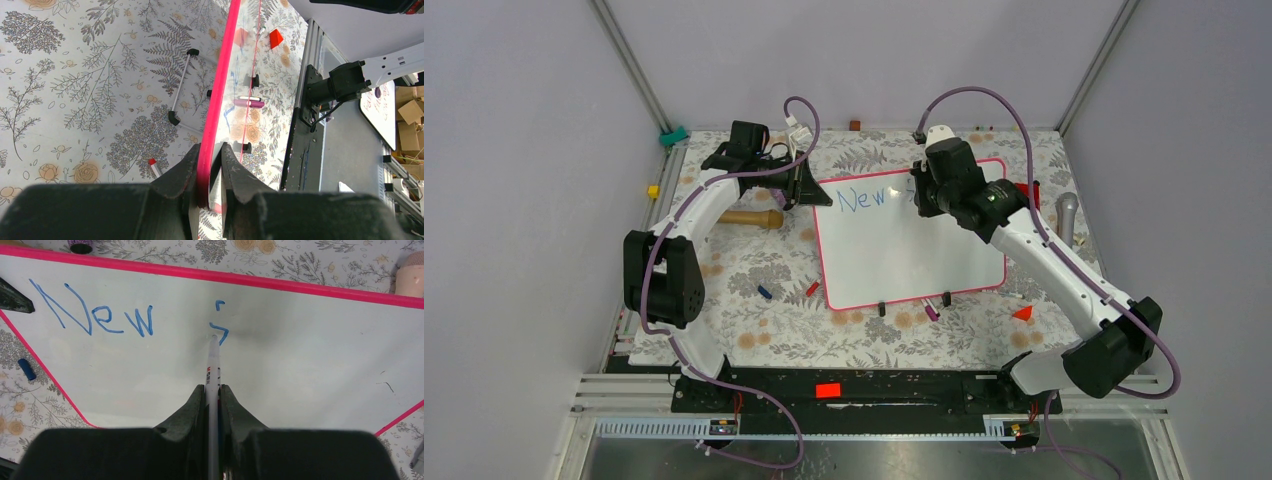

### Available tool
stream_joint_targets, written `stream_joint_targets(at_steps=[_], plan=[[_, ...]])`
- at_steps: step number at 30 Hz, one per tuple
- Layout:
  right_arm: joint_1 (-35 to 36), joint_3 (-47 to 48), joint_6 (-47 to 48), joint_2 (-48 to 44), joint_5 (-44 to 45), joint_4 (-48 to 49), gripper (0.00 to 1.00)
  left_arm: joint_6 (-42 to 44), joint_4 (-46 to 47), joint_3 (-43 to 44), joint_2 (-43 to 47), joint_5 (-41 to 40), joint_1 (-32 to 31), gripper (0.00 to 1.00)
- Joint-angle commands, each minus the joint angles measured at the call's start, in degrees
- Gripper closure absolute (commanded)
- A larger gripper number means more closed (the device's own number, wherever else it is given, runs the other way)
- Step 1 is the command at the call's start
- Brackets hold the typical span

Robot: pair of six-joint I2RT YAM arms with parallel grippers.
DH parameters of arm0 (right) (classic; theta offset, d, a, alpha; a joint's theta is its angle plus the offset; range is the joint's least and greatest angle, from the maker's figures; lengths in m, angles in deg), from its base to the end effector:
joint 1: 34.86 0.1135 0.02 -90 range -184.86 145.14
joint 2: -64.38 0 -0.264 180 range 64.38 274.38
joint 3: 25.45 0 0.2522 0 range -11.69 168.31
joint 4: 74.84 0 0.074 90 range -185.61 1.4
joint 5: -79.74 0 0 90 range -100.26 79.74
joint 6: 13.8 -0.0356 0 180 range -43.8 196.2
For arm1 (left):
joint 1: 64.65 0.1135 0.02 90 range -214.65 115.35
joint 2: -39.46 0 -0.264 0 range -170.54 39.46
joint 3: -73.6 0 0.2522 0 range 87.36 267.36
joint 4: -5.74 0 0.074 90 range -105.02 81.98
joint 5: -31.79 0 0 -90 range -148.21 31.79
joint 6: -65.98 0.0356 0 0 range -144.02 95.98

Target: Write a sentence on the whiteboard

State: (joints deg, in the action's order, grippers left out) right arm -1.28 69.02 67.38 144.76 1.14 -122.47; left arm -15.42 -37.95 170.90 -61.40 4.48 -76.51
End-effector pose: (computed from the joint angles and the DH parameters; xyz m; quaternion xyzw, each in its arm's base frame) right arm 0.2632 0.1663 0.3750 -0.1421 0.8664 0.0886 0.4705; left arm 0.3681 -0.1096 0.2908 0.3278 0.7490 -0.4931 0.2974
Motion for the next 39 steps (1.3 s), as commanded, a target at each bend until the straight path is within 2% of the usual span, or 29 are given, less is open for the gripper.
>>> stream_joint_targets(at_steps=[1, 13, 26, 39], plan=[[-0.2, 0.0, -0.1, -1.2, -0.5, 2.2, 1.00, 8.5, -2.1, -0.8, -0.1, -12.7, -1.2, 0.92], [-0.2, 1.0, -0.2, 0.6, -0.4, 2.3, 1.00, 8.6, -2.1, -0.8, -0.1, -12.8, -1.2, 0.92], [-0.2, 0.5, 0.1, 0.4, 4.8, 2.2, 1.00, 8.6, -2.1, -0.8, -0.1, -12.9, -1.2, 0.92], [-0.3, 0.3, -0.1, 0.6, -0.3, 3.0, 1.00, 8.5, -2.1, -0.9, -0.2, -12.9, -1.2, 0.92]])
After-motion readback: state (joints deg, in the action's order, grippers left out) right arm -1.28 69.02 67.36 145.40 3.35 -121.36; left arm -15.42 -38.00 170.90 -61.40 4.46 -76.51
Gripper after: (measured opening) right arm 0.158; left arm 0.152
